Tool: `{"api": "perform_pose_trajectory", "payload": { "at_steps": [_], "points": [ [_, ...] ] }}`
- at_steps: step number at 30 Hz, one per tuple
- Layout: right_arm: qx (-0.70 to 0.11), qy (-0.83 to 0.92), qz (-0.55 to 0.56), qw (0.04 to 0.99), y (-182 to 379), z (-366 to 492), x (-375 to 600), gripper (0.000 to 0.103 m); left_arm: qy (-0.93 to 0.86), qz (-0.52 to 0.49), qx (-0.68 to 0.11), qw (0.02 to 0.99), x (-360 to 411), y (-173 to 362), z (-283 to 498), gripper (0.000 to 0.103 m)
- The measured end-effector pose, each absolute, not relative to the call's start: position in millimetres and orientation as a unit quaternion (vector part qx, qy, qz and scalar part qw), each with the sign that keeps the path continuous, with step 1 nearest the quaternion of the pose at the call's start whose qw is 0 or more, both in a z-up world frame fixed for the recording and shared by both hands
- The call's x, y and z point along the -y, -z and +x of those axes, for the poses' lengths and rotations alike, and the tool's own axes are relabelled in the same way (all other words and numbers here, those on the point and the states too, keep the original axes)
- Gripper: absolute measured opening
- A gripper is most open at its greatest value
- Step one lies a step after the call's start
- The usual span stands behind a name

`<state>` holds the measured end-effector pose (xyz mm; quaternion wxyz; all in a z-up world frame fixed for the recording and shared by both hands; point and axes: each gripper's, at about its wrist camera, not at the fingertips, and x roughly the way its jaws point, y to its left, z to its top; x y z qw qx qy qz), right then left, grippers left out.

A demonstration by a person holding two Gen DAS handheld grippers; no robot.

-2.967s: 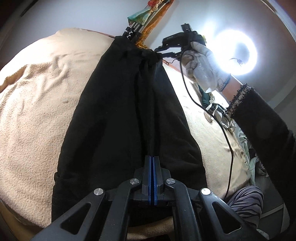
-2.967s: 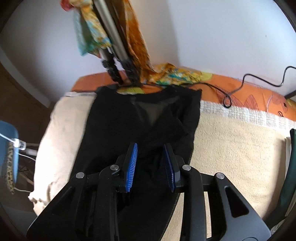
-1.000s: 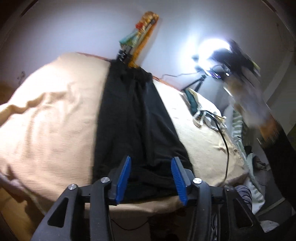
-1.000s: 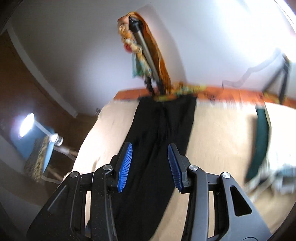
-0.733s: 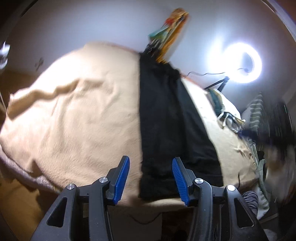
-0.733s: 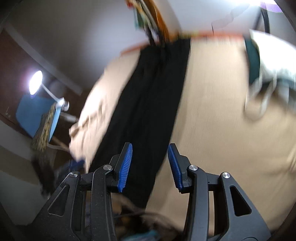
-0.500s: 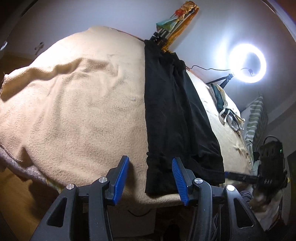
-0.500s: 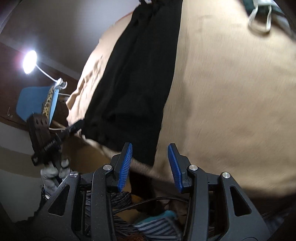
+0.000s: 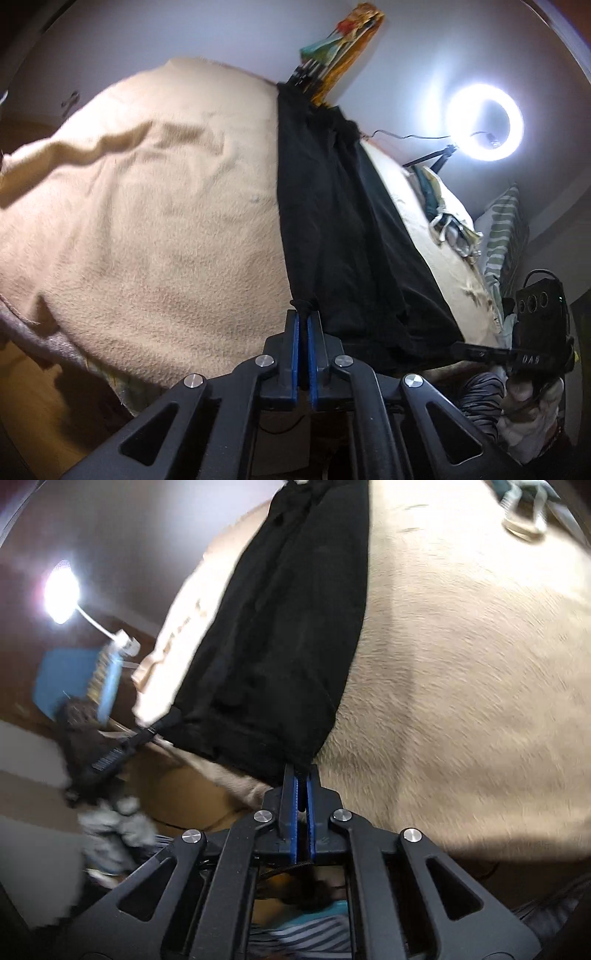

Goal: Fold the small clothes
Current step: 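Grasp the hem end of the folded black strip with both tools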

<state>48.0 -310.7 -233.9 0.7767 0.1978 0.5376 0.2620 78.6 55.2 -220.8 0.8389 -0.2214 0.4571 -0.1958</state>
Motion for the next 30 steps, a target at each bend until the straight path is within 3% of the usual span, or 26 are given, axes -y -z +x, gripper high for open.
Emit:
{"api": "perform_pose_trajectory", "payload": {
  "at_steps": [5,6,7,9,10,11,15,17,18,30],
  "points": [
    [-0.551,-0.249,0.163,0.780,246.4,42.1,314.1,0.005,0.200,-0.222,-0.469,0.831,-51.0,227.1,80.2,0.001],
    [-0.550,-0.248,0.154,0.782,245.5,41.1,311.2,0.005,0.199,-0.224,-0.468,0.831,-51.7,226.2,79.9,0.006],
    [-0.550,-0.248,0.145,0.784,243.4,40.0,310.0,0.009,0.202,-0.227,-0.468,0.830,-52.5,225.6,79.1,0.020],
    [-0.542,-0.245,0.143,0.791,236.3,38.9,309.9,0.027,0.201,-0.237,-0.460,0.832,-56.0,223.0,78.7,0.037],
    [-0.538,-0.246,0.146,0.793,233.6,40.2,310.1,0.037,0.199,-0.238,-0.460,0.832,-57.1,222.9,78.7,0.039],
    [-0.536,-0.249,0.151,0.793,231.4,42.0,310.0,0.038,0.198,-0.241,-0.464,0.829,-57.4,224.7,80.0,0.039],
    [-0.538,-0.251,0.155,0.790,233.5,53.7,304.2,0.037,0.203,-0.241,-0.472,0.824,-51.6,229.8,83.2,0.036],
    [-0.541,-0.246,0.147,0.790,240.8,59.2,299.2,0.012,0.206,-0.227,-0.477,0.824,-47.5,229.8,84.4,0.013],
    [-0.539,-0.244,0.145,0.793,242.2,59.7,298.3,0.009,0.205,-0.226,-0.482,0.821,-46.8,232.2,85.0,0.001],
    [-0.529,-0.273,0.223,0.772,259.9,49.6,322.8,0.004,0.210,-0.235,-0.480,0.819,-48.2,230.6,69.3,0.000]
  ]
}}
